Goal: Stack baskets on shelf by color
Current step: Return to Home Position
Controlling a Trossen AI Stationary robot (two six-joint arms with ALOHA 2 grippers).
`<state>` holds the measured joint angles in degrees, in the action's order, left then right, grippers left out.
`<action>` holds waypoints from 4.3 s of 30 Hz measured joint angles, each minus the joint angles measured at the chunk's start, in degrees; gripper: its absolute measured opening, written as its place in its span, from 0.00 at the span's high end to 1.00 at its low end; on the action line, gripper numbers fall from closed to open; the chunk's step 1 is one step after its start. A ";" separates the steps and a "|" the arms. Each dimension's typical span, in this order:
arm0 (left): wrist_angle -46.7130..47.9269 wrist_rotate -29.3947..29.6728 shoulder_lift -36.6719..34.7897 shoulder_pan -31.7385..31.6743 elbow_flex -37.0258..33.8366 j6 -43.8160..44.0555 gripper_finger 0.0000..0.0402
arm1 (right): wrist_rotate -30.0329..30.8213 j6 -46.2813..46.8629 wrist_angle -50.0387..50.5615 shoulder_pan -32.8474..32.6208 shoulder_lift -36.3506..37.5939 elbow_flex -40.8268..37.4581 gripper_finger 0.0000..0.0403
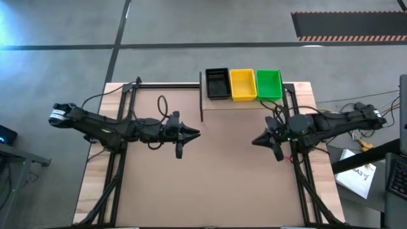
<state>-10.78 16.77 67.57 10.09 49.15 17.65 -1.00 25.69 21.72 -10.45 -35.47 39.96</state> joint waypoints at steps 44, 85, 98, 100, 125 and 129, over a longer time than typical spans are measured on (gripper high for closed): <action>-29.31 1.30 16.21 0.01 -0.85 1.55 0.89 | 4.05 -6.14 -20.11 -4.03 34.91 -38.07 0.98; -14.33 -7.39 -42.02 -10.11 -48.70 -4.94 1.00 | 5.18 -6.22 -20.28 -3.99 34.19 -37.77 0.98; 8.91 -11.80 -66.05 -11.45 -48.77 -12.09 1.00 | 5.12 -6.22 -20.23 -3.99 34.24 -37.77 0.98; 8.96 -13.34 -65.01 -11.43 -48.81 -13.16 1.00 | 5.20 -6.22 -20.29 -3.99 34.03 -37.74 0.98; 9.42 -16.49 -64.73 -11.47 -48.89 -16.59 1.00 | 5.49 -6.24 -20.27 -3.99 33.43 -37.72 0.98; 8.78 -16.49 -64.36 -11.47 -48.89 -16.59 1.00 | 5.49 -6.25 -20.27 -3.99 33.41 -37.72 0.98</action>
<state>-2.00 0.27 3.21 -1.39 0.25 1.06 4.49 19.44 1.45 -14.44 -2.07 2.24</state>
